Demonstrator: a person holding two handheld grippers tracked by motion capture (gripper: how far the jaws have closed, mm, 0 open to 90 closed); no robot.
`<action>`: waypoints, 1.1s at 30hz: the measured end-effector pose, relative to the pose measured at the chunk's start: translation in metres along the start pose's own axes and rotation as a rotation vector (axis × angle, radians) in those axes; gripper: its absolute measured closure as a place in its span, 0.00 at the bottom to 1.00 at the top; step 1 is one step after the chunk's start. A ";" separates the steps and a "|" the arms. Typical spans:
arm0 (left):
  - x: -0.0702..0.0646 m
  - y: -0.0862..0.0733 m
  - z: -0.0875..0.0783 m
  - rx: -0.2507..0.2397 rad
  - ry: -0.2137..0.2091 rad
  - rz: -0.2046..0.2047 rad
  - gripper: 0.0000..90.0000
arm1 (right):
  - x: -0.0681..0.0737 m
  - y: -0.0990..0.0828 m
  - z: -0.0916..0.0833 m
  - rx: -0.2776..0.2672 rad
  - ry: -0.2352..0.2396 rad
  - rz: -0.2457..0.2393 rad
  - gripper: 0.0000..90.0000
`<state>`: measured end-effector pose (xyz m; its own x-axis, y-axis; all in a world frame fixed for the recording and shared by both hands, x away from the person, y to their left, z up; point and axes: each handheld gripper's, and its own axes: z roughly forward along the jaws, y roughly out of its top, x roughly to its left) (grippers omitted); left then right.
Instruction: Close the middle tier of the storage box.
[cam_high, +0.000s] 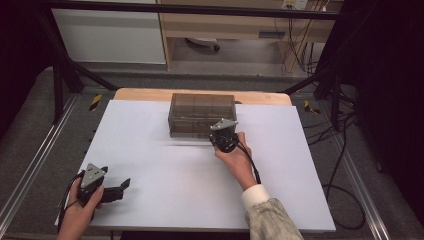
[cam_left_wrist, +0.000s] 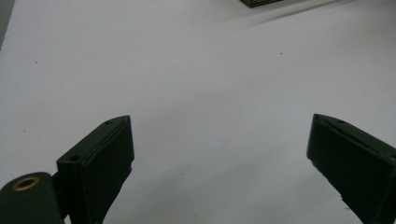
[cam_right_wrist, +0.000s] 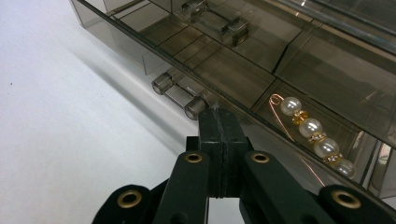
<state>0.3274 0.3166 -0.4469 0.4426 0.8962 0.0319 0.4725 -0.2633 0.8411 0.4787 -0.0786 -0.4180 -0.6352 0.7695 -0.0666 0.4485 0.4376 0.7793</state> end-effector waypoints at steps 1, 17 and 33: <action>0.000 0.000 0.000 0.000 0.000 0.002 0.08 | 0.000 0.000 0.000 0.002 0.001 0.003 1.00; 0.000 0.000 0.000 0.000 0.000 0.001 0.08 | -0.004 0.002 0.005 0.002 0.003 0.016 1.00; 0.001 0.000 -0.001 -0.006 0.003 0.003 0.08 | -0.008 0.004 0.008 0.000 0.010 0.034 1.00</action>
<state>0.3272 0.3172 -0.4461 0.4419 0.8963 0.0361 0.4663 -0.2639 0.8443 0.4905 -0.0795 -0.4196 -0.6262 0.7789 -0.0339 0.4698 0.4116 0.7809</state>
